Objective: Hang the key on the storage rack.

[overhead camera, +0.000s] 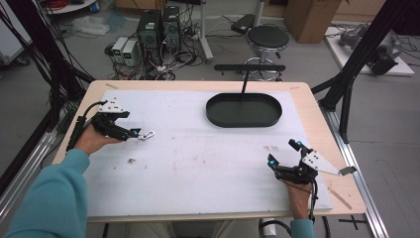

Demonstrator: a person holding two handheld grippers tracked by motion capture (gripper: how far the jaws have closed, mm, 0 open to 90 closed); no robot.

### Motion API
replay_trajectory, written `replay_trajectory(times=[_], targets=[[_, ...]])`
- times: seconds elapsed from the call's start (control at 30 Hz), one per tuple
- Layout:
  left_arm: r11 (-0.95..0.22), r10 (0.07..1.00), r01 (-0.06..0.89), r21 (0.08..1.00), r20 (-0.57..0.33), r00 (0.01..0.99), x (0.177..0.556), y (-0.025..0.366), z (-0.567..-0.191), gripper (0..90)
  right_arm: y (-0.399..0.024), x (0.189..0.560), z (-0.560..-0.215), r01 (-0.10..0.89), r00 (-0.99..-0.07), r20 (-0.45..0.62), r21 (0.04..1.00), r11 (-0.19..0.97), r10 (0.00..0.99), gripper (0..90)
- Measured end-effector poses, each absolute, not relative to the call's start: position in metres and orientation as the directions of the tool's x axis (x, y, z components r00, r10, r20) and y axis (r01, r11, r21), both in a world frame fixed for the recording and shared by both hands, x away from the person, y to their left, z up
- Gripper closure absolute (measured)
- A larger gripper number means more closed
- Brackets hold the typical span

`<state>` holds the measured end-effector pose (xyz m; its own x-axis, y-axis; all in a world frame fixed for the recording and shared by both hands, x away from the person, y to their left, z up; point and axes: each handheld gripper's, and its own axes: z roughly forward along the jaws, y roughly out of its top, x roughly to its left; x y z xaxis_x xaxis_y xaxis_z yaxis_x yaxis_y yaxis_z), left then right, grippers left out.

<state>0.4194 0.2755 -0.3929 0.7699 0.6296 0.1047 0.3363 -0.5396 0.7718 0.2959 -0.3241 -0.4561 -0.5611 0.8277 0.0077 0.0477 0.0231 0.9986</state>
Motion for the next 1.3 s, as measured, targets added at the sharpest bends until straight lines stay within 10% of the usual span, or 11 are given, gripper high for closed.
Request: replay_trajectory(times=[0.77, 1.3], targets=[[-0.643, 0.551, 0.364, 0.674, 0.076, 0.831, 0.426, 0.267, -0.413, 38.9, -0.324, 0.296, -0.456, 0.051, -0.562, 0.012, 0.998, 0.021, 0.827, 1.8], [-0.68, 0.499, 0.349, 0.645, 0.059, 0.865, 0.427, 0.265, -0.417, 75.6, -0.324, 0.296, -0.456, 0.054, -0.564, 0.014, 0.998, 0.02, 0.826, 1.8]])
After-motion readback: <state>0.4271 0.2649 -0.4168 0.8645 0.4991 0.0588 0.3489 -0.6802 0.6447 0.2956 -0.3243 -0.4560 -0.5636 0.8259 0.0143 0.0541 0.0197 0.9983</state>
